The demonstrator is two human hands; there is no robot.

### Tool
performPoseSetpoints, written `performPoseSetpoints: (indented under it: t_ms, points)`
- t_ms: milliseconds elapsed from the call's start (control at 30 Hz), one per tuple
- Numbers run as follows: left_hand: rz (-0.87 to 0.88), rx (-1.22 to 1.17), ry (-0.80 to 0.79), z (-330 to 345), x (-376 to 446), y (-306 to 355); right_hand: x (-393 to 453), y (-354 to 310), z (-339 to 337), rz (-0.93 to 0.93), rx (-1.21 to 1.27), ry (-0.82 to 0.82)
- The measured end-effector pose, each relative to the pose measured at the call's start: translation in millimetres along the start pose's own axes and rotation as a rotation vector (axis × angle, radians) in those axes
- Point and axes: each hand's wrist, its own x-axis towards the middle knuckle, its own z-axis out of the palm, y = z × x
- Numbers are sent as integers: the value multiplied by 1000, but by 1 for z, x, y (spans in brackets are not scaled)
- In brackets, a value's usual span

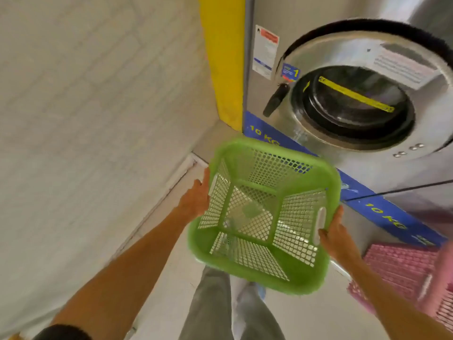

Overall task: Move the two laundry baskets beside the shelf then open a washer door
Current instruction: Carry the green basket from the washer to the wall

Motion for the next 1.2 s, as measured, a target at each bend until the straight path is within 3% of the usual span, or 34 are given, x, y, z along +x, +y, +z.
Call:
performPoseSetpoints:
  t_ms: [233, 367, 533, 667, 967, 1200]
  points:
    - [-320, -368, 102, 61, -154, -114, -35, -93, 35, -352, -242, -61]
    - [-570, -466, 206, 123, -240, -190, -61, -168, 100, -556, -367, -150]
    - [-756, -681, 346, 195, -334, -272, -106, -238, 197, -690, -464, -293]
    - [-868, -714, 383, 226, -391, -327, -149, -280, 257, -722, -512, -341]
    - [-892, -838, 392, 284, -435, -441, -225, -359, 352, -706, -553, -395]
    - [-880, -913, 385, 306, -437, -500, -236, -400, 421, -484, -541, -529]
